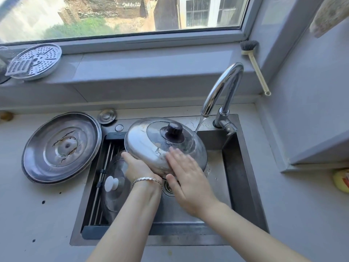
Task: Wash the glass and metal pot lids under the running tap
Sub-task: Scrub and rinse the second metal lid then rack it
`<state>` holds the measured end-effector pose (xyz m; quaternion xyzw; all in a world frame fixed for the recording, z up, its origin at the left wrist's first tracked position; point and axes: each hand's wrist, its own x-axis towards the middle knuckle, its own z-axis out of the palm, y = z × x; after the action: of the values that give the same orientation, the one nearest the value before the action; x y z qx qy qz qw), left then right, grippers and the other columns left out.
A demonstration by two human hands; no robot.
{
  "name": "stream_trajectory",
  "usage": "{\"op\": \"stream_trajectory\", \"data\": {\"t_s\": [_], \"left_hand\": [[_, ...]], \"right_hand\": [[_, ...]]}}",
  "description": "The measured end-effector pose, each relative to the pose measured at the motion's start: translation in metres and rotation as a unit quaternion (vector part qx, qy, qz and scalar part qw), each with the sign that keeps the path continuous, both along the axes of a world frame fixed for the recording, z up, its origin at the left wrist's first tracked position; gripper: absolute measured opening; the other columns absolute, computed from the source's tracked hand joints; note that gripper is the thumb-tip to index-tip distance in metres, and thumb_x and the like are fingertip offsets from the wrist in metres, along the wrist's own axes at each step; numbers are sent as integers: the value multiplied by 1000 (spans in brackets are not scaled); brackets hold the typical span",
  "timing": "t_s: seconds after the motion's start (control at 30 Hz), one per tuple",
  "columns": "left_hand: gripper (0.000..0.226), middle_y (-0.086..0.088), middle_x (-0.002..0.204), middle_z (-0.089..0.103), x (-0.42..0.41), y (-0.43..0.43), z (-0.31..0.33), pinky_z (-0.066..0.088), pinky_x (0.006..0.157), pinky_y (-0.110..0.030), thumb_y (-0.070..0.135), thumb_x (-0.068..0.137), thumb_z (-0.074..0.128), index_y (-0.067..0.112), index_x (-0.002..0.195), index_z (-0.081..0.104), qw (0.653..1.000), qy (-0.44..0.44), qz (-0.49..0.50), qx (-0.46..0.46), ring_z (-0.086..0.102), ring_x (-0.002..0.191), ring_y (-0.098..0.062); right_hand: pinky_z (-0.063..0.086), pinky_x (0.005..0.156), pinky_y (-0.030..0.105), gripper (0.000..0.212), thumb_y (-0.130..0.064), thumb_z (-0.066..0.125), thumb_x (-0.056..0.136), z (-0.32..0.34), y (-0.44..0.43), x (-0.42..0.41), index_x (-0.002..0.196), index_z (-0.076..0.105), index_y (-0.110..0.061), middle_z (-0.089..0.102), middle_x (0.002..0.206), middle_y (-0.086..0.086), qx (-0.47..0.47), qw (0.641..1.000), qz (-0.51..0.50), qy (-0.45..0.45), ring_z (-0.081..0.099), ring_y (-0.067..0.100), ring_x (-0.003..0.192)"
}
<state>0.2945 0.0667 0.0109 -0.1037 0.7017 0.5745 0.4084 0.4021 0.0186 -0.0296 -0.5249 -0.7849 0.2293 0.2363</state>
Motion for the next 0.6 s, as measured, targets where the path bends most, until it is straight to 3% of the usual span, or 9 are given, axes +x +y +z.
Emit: {"op": "stream_trajectory", "data": {"t_s": [0.07, 0.13, 0.23, 0.3, 0.37, 0.47, 0.53, 0.6], "left_hand": [[49, 0, 96, 63, 4, -3, 1, 48, 68, -25, 51, 88, 44, 10, 110, 60, 1000, 18, -9, 12, 60, 86, -21], [46, 3, 85, 59, 11, -9, 3, 45, 58, -23, 53, 87, 44, 13, 100, 60, 999, 32, -26, 14, 57, 74, -15], [43, -1, 91, 67, 16, -19, -2, 54, 78, -31, 57, 85, 47, 17, 79, 62, 995, 12, -84, 44, 64, 82, -21], [44, -6, 95, 70, 15, -22, -3, 54, 84, -36, 57, 84, 49, 17, 79, 65, 993, 0, -104, 60, 67, 88, -23], [44, -6, 95, 70, 12, -20, -4, 54, 82, -34, 58, 83, 50, 17, 79, 65, 992, -2, -108, 67, 67, 87, -23], [37, 4, 81, 65, 8, -13, -2, 50, 65, -26, 53, 88, 48, 20, 74, 59, 995, -7, -76, 71, 62, 73, -14], [36, 8, 72, 66, 6, -8, -1, 48, 56, -24, 50, 90, 46, 22, 73, 58, 993, -26, -71, 91, 60, 66, -9], [40, 9, 63, 70, 4, -9, -1, 50, 54, -23, 50, 91, 44, 21, 70, 60, 991, -31, -84, 101, 62, 63, -9]], "right_hand": [[-2, 116, 24, 75, -62, 8, 88, -5, 11, 7, 148, 20, -18, 14, 156, -4, -104, 990, -87, 44, 4, 6, 144], [1, 118, 29, 61, -46, 20, 95, -17, 36, 18, 148, 20, -16, 13, 157, -2, -186, 968, -155, 69, 5, 10, 145], [14, 117, 36, 47, -23, 26, 99, -35, 75, 42, 145, 31, -13, 26, 154, 4, -229, 946, -201, 107, 19, 18, 143], [20, 115, 35, 45, -24, 26, 99, -38, 89, 55, 141, 36, -13, 36, 149, 4, -252, 930, -220, 150, 28, 19, 139], [18, 116, 32, 47, -26, 22, 100, -31, 85, 58, 145, 31, -14, 30, 152, 1, -249, 936, -219, 118, 24, 17, 141], [6, 118, 35, 52, -32, 22, 98, -13, 49, 39, 148, 20, -18, 16, 153, -10, -159, 971, -168, 54, 9, 10, 144], [1, 118, 30, 63, -42, 19, 90, -6, 28, 26, 149, 16, -20, 14, 149, -17, -125, 983, -124, 59, 6, 4, 143], [5, 118, 32, 59, -43, 22, 93, -14, 37, 33, 148, 19, -22, 15, 154, -12, -135, 977, -146, 74, 7, 6, 144]]}}
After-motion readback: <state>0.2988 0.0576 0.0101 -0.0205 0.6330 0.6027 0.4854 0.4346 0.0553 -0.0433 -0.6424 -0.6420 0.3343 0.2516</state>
